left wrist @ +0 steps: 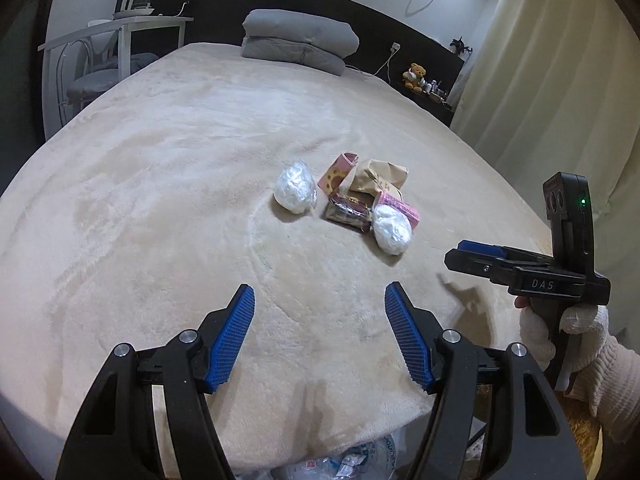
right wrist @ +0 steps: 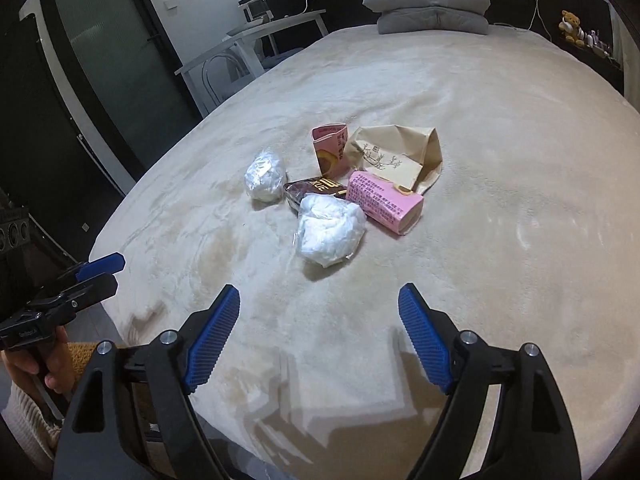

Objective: Collect trash
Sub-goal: 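Raise both open tools back over the trash on the bed, then grasp the white plastic bag with the right tool while the left tool grasps the foil ball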

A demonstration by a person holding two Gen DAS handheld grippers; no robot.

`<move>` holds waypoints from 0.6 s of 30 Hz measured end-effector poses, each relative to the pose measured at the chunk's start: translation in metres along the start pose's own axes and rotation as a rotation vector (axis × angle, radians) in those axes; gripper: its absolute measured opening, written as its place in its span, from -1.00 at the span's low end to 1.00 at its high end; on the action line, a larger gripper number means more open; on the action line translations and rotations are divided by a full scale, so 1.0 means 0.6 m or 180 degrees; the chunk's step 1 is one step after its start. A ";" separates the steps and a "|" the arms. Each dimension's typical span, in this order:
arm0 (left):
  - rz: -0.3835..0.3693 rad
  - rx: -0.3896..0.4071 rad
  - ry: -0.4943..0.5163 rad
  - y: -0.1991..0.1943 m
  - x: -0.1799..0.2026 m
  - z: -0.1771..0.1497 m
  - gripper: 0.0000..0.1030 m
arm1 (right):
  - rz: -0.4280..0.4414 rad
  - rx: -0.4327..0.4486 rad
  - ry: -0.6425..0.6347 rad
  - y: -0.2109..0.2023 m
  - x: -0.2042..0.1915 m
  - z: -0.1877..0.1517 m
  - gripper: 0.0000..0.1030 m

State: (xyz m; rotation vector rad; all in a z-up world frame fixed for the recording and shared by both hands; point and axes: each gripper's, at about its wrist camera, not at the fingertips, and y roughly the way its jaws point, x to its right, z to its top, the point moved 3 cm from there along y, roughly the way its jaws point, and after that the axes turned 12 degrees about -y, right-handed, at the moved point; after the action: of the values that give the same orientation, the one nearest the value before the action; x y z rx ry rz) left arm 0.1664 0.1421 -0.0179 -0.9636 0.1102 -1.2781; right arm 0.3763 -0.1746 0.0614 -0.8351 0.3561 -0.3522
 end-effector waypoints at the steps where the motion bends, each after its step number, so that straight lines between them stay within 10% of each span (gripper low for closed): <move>1: 0.0006 0.0007 0.0014 0.004 -0.003 0.009 0.29 | 0.0004 -0.0017 0.0004 0.009 0.000 0.006 0.57; 15: 0.0002 0.0020 0.0150 0.050 -0.042 0.067 0.29 | 0.0189 -0.0171 0.0463 0.105 0.040 0.059 0.56; 18: -0.0086 0.0071 0.0225 0.051 -0.038 0.072 0.29 | 0.0192 -0.0197 0.0520 0.110 0.049 0.059 0.25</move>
State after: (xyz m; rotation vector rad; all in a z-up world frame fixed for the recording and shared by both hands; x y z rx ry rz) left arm 0.2060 0.1839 -0.0211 -0.9037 0.1379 -1.3360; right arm 0.4282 -0.1234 0.0278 -0.8566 0.5453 -0.3555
